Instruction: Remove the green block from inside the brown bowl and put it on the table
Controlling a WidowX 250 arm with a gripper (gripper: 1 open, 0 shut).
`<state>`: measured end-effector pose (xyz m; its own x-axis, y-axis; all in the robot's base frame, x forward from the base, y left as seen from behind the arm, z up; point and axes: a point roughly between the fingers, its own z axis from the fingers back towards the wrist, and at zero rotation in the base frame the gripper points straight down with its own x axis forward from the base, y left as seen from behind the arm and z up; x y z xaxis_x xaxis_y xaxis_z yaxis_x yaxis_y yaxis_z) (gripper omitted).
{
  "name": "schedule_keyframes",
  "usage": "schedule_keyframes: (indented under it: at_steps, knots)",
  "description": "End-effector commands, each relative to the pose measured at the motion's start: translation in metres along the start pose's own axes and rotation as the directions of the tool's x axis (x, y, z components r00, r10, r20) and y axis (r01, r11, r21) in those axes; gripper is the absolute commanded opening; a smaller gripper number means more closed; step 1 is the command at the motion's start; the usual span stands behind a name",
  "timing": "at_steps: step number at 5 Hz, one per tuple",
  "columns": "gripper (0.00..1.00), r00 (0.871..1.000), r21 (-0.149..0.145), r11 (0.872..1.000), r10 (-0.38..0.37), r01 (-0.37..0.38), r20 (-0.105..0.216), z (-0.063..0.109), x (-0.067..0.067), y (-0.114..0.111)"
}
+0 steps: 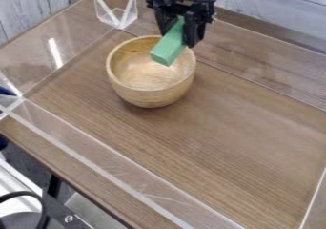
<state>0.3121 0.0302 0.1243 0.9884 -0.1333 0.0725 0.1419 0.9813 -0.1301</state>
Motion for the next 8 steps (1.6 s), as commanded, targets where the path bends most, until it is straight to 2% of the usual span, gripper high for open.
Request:
schedule_keyframes:
  at_steps: [1, 3, 6, 8]
  knots:
    - [0.00, 0.993, -0.018, 0.994, -0.106, 0.107, 0.060, 0.016, -0.002, -0.017]
    - [0.00, 0.984, -0.065, 0.982, -0.176, 0.176, 0.005, -0.019, -0.006, -0.036]
    - [0.00, 0.972, -0.079, 0.971, -0.229, 0.224, -0.049, -0.085, -0.018, -0.062]
    - [0.00, 0.978, -0.097, 0.974, -0.208, 0.205, -0.023, -0.079, -0.010, -0.078]
